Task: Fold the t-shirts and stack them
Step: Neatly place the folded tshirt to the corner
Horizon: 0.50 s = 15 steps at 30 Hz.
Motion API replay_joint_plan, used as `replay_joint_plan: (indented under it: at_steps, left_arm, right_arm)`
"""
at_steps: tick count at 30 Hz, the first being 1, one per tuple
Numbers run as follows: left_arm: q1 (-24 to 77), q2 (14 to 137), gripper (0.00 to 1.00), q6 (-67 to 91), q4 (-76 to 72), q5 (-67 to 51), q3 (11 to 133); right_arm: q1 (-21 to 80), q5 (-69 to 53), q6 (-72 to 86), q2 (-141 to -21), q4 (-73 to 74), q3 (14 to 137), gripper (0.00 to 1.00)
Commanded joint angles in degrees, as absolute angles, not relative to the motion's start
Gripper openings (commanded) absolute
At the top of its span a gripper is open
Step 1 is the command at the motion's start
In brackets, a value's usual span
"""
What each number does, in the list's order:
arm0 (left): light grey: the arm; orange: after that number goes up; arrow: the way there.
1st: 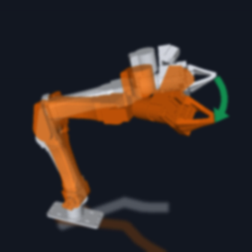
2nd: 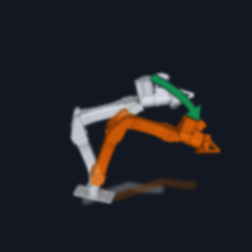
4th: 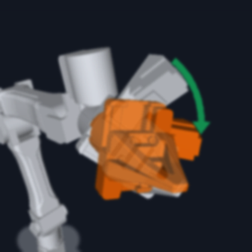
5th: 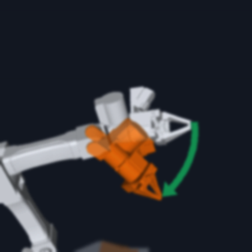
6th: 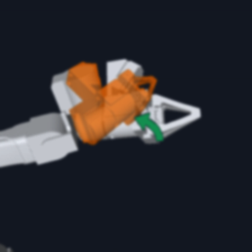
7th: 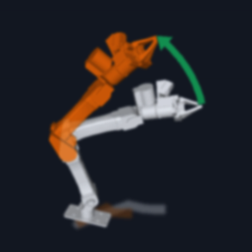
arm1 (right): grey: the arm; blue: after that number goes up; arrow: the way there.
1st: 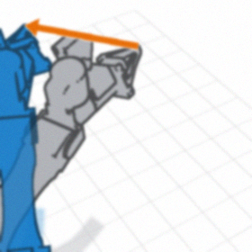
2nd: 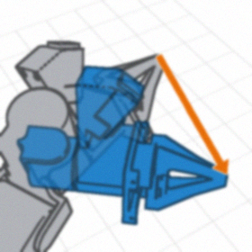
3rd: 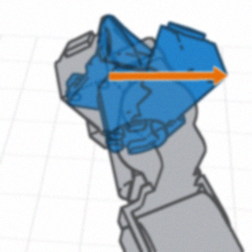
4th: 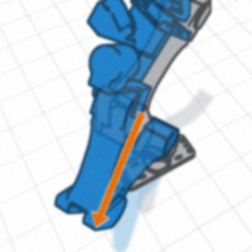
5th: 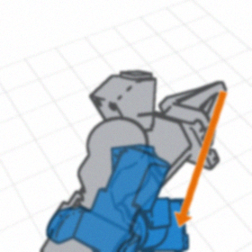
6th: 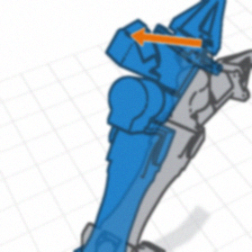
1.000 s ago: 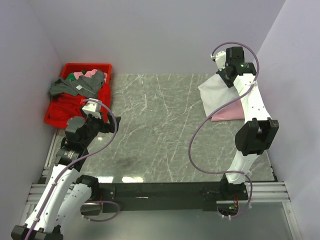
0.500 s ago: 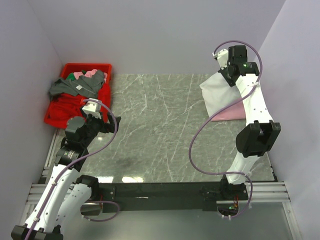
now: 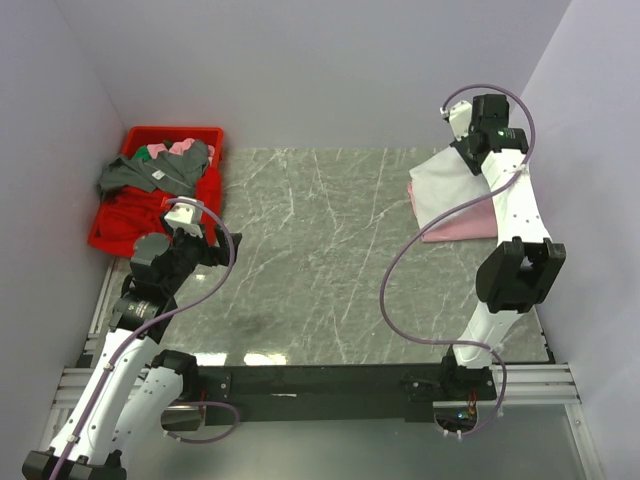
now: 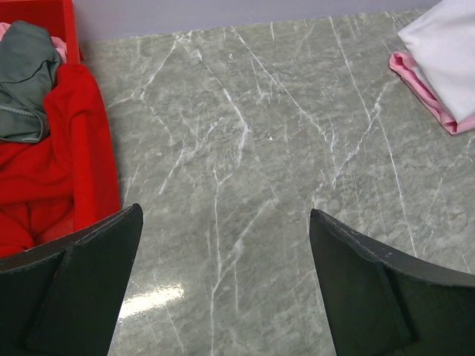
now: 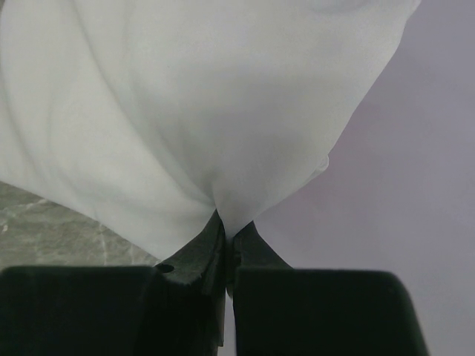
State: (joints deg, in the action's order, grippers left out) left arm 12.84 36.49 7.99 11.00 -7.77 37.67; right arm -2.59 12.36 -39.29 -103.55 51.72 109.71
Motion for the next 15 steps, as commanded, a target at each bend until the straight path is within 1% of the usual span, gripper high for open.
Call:
replay_joint_plan:
  at_steps: [1,15]
  left_arm:
    - [12.83,36.21,1.00,7.21,8.70,-9.05,37.27]
    - [12.83,36.65,0.99,7.12,8.61,-8.96,37.18]
  right_arm:
    - [-3.69,12.65,-42.18,-104.41,45.36,107.49,0.00]
    - [-8.17,10.90,-43.42,-110.39,39.29,105.56,0.00]
